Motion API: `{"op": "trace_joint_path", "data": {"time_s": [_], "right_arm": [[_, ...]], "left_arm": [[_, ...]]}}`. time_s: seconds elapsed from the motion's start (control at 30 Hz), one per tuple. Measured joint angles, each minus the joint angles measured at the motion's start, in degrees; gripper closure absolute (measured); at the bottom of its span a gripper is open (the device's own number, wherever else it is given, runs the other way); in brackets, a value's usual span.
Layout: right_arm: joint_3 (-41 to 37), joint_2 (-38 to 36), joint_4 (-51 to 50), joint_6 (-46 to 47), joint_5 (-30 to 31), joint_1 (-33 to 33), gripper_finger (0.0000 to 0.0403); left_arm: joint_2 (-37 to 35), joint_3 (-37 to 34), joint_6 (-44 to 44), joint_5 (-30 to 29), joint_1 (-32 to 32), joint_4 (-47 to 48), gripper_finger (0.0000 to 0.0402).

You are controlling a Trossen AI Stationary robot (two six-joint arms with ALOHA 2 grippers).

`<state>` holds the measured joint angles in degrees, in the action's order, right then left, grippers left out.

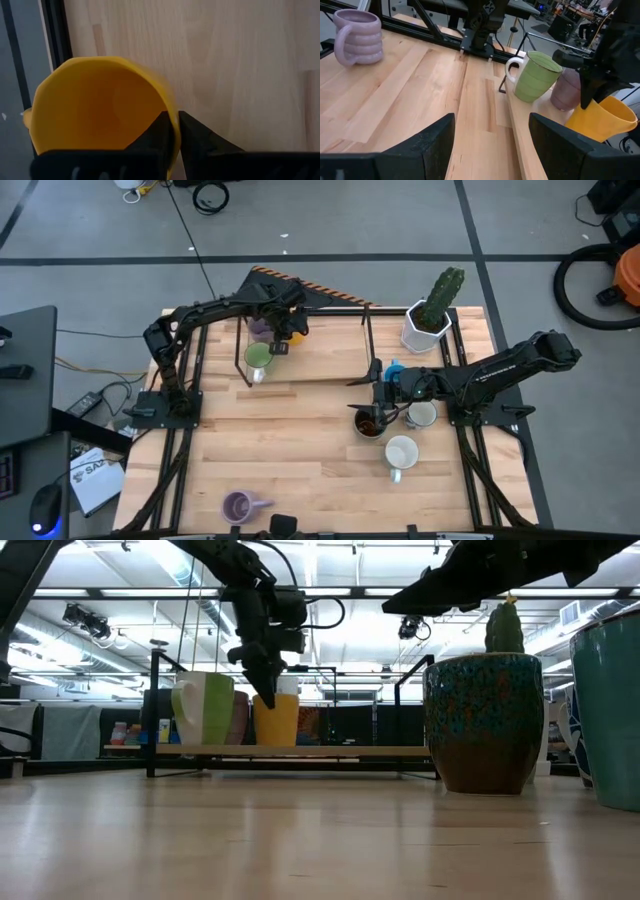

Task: Place coffee mugs
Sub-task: Put the yellow mug on the shelf

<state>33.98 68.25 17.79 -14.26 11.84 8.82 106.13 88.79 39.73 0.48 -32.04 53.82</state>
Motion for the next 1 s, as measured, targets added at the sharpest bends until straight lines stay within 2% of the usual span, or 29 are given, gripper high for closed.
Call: {"op": "trace_joint_path", "data": {"time_s": [0.3,0.53,1.0], "right_arm": [[0.0,0.0,0.0,0.0,-0.1,0.0,0.0142],[0.0,0.0,0.0,0.0,-0.1,0.0,0.0142],[0.0,0.0,-0.3,0.0,-0.1,0.0,0.0142]], "left_arm": [[0.0,0.0,0.0,0.0,0.2,0.2,0.0357],[0.2,0.0,0.0,-2.3,1.2,0.9,0.0319],[0.2,0.1,-1.5,-2.4,2.8,2.9,0.0240]]}}
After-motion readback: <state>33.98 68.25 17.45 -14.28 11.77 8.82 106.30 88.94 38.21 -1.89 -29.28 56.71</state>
